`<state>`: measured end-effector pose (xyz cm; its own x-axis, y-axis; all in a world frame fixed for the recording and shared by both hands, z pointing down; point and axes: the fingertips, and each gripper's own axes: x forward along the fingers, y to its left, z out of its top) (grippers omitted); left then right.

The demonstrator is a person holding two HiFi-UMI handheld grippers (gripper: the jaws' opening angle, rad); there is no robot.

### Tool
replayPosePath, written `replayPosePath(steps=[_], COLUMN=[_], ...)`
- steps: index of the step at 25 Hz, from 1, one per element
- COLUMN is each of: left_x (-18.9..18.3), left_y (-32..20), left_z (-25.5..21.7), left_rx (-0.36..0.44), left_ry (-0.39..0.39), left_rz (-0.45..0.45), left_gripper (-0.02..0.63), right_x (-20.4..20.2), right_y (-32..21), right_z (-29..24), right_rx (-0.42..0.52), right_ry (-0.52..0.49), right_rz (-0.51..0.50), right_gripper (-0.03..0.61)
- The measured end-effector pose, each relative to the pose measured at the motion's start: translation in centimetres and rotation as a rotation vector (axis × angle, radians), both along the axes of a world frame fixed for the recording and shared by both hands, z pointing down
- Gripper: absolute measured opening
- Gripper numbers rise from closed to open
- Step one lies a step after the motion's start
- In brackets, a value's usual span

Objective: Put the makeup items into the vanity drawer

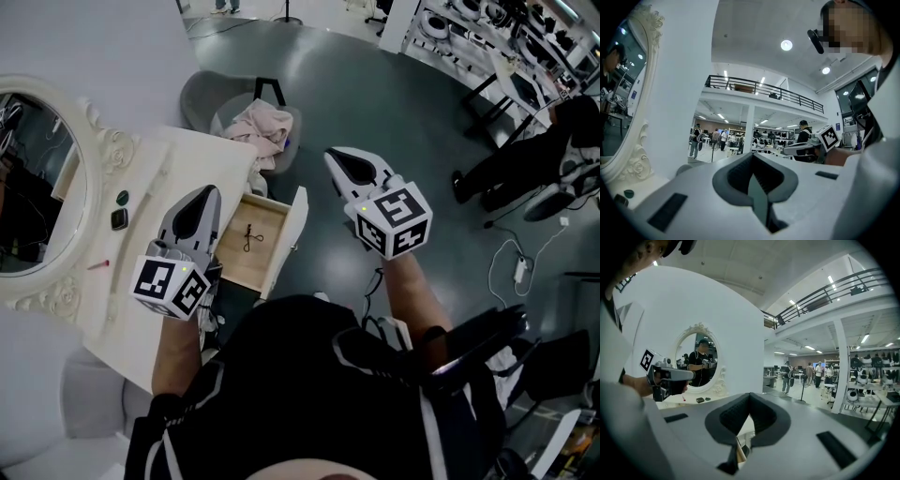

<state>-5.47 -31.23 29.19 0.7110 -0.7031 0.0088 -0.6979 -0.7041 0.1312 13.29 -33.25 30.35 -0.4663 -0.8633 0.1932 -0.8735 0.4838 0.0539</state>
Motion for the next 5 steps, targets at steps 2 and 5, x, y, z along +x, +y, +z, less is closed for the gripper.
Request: replayPosePath(steps=[2, 5], left_x=[0.18, 0.06], left_y=[0.3, 0.5], left_z=[0.08, 0.23], left_rx=[-0.006, -0.014], left_ry=[0.001, 0.009], left_rz=[0.014, 0.007], left_gripper=[0.003, 0.003], right_x=[0.06, 0.05], right_y=[0.28, 0.67], right_z=[0.01, -0.02], right_rx=[-0.005, -0.01], right_ry=[-0.001, -0.003], right_rz=[0.005, 0.007], right_gripper=[0.003, 0.003])
